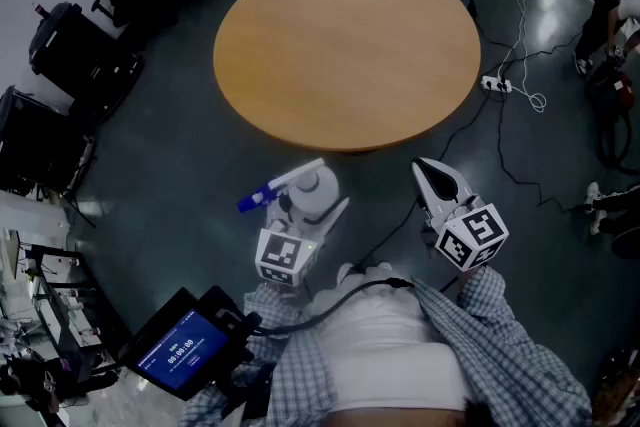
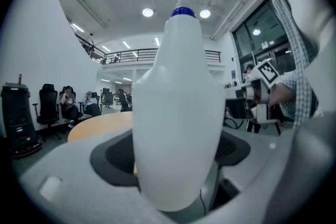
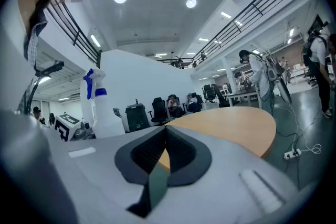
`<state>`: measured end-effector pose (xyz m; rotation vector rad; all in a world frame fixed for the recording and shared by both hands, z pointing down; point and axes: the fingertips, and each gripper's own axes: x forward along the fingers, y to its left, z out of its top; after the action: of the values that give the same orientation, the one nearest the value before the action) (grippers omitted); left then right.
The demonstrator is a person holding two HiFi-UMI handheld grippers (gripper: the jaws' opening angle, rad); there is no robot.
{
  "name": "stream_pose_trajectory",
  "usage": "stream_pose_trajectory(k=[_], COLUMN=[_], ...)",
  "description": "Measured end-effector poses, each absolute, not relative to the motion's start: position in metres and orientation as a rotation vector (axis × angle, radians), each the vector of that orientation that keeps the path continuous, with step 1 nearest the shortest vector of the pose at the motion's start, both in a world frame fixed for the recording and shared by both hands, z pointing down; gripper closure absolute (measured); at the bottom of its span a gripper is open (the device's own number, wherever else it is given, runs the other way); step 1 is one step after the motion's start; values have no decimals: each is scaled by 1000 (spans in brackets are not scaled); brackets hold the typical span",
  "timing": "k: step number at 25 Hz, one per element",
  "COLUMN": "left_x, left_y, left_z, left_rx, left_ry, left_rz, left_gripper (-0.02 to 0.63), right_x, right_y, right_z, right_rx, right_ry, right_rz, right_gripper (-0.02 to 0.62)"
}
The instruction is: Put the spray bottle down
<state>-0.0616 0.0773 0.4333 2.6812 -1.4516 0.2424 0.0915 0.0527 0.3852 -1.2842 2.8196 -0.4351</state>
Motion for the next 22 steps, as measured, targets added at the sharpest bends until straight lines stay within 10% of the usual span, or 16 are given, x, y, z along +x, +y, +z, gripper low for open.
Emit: stream_pose_trajectory(k=[22], left_x=[-54], left_y=[71], left_z=[430], left_rx=[2666], left_ry=[-1507], left_rz=[245], left_gripper=[193], right_x=[107], right_y=[56], right_z=[373], right_rx=[-1238], right_ry=[2822], right_rz=[-428], right_gripper=[592])
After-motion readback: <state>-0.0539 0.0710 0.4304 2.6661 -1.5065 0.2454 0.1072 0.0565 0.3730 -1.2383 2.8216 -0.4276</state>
